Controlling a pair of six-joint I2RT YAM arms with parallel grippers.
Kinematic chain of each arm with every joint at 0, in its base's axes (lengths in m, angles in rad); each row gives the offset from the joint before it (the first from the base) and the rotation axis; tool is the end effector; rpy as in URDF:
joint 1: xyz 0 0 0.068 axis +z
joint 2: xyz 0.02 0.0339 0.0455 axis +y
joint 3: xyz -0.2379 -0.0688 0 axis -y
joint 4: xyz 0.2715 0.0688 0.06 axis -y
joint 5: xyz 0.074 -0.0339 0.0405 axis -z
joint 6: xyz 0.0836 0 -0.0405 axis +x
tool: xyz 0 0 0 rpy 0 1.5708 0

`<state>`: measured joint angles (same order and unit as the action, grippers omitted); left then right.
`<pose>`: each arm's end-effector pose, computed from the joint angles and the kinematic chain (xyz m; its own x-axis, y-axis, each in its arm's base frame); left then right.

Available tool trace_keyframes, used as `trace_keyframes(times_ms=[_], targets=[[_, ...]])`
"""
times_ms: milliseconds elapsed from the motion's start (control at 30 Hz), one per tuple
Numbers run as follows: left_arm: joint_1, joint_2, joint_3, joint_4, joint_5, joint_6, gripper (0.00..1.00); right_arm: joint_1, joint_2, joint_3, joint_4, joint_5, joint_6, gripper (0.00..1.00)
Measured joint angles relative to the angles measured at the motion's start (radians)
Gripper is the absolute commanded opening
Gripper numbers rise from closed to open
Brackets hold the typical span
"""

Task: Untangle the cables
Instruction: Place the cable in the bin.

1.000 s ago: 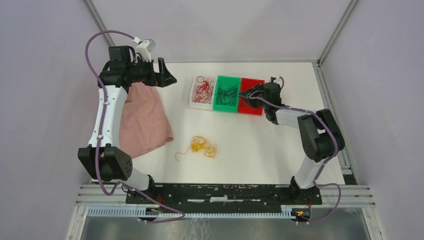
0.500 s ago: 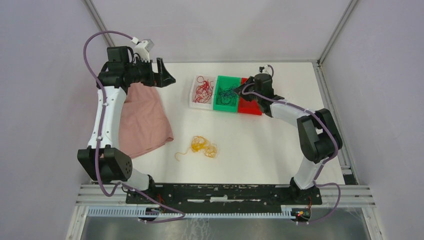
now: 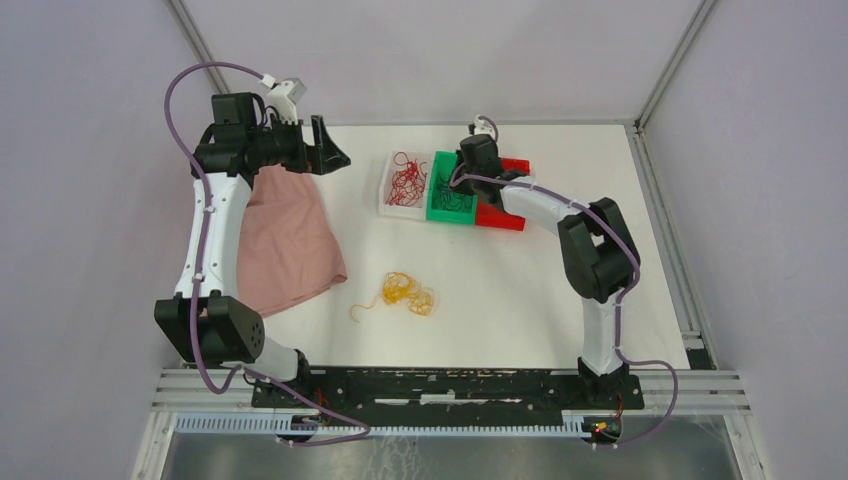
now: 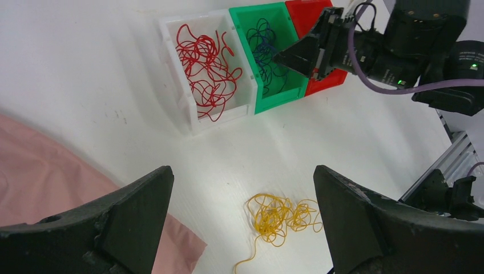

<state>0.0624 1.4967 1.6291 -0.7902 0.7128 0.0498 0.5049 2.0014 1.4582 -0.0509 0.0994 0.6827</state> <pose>0.3749 -0.0314 0.3622 -0.5861 0.0011 -0.8103 0.4991 0.7883 -0.3599 0.4530 0.2409 0.1527 -0.6384 0.3645 -0.6780 -0.0085 0.8774 0.4797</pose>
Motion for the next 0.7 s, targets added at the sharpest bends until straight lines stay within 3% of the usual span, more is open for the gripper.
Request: trace_keyframes(times_ms=[267, 367, 433, 567, 700], targets=[[0.005, -0.002, 0.0, -0.017, 0.004, 0.029, 0.99, 0.068, 0.144, 0.165, -0.132, 0.12, -0.133, 0.0], [0.006, -0.006, 0.0, -0.031, 0.004, 0.051, 0.99, 0.081, 0.164, 0.175, -0.157, 0.138, -0.156, 0.05], [0.006, -0.011, 0.0, -0.038, 0.004, 0.06, 0.99, 0.085, 0.166, 0.176, -0.169, 0.147, -0.163, 0.16], [0.01, -0.027, 0.0, -0.049, 0.005, 0.085, 0.99, 0.087, 0.156, 0.186, -0.191, 0.129, -0.185, 0.46], [0.015, -0.061, -0.018, -0.045, 0.004, 0.124, 0.99, 0.091, 0.073, 0.18, -0.203, 0.085, -0.209, 0.6]])
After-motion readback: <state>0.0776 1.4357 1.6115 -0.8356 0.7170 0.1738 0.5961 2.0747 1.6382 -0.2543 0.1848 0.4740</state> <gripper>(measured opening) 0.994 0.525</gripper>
